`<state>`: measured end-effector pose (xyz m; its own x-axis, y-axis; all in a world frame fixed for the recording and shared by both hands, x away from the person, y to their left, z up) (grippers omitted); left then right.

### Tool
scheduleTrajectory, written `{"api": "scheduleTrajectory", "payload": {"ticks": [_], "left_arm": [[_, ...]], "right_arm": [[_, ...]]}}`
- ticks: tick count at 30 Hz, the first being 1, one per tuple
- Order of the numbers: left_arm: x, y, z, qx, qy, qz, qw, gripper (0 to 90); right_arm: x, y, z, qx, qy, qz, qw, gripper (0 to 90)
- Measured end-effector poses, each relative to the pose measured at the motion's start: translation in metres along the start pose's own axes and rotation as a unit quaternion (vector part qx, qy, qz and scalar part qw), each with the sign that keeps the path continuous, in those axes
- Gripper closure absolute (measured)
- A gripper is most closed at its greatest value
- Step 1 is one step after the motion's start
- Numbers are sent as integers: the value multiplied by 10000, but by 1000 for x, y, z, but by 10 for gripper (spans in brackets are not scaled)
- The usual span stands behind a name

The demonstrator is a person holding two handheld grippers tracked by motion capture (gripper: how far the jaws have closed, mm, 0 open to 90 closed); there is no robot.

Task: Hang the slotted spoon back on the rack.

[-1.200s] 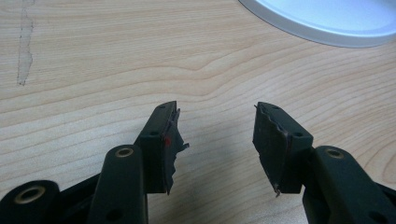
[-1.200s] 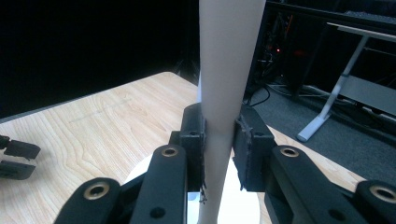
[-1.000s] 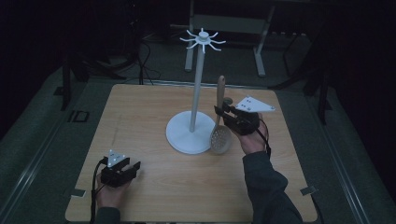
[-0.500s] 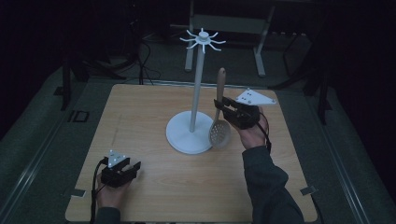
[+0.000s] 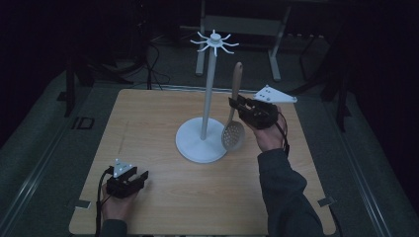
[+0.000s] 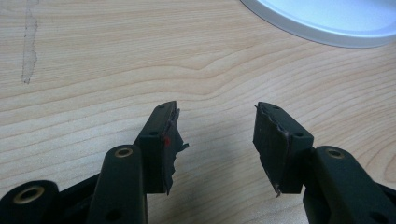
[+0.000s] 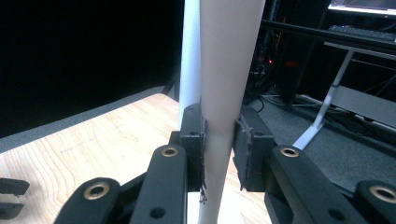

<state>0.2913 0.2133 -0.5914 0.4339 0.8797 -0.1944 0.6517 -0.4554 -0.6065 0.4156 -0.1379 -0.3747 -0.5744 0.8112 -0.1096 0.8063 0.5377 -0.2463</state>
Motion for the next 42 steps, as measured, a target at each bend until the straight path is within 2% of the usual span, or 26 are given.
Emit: {"api": "scheduleTrajectory", "payload": {"ticks": [22,34,42], "left_arm": [[1,0,0,-14,-16,-2,10000,502],[1,0,0,-10,-23,-3,10000,501],[1,0,0,-11,-22,3,10000,502]], "right_arm": [[-1,6,-26,-24,-22,-19,10000,750],[0,10,-32,23,-7,-43,10000,750],[1,17,-29,118,1,-77,9999,750]]}}
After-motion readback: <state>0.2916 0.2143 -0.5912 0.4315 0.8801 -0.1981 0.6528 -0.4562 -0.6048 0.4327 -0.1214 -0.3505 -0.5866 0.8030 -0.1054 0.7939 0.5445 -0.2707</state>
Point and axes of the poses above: each handheld gripper's, and its own axes: y roughly forward along the jaws, z roughly out of its underside, x roughly to its left, the point moved 5 cm from there along y, roughly forward along the jaws, and after that the axes turned 10 degrees about z, right-handed, at the moved point
